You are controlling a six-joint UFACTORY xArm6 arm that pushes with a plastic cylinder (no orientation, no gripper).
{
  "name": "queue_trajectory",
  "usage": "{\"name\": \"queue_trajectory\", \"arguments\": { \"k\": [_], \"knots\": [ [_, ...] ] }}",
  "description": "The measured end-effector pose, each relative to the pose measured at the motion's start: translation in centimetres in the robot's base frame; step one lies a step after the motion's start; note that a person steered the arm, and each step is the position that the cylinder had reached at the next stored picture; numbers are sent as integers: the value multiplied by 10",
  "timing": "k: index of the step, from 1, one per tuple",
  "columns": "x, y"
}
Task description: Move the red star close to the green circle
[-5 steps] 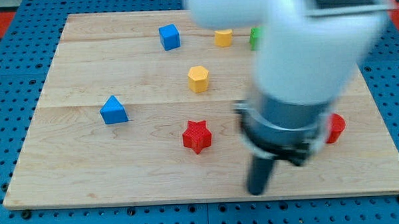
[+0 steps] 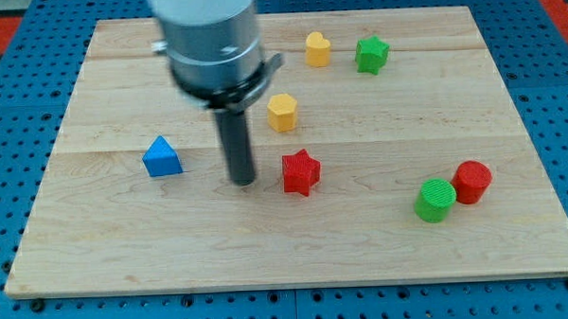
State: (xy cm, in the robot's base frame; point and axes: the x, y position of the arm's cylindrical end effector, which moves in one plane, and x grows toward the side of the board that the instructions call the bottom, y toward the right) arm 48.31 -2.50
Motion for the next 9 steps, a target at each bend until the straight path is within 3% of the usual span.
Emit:
{"name": "queue_trajectory", "arguments": {
  "k": [1, 2, 3, 5, 7, 9],
  "knots": [
    [-7, 65],
    [-14, 34],
    [-25, 72],
    [-3, 49],
    [15, 103],
    [-100, 134]
  ]
}}
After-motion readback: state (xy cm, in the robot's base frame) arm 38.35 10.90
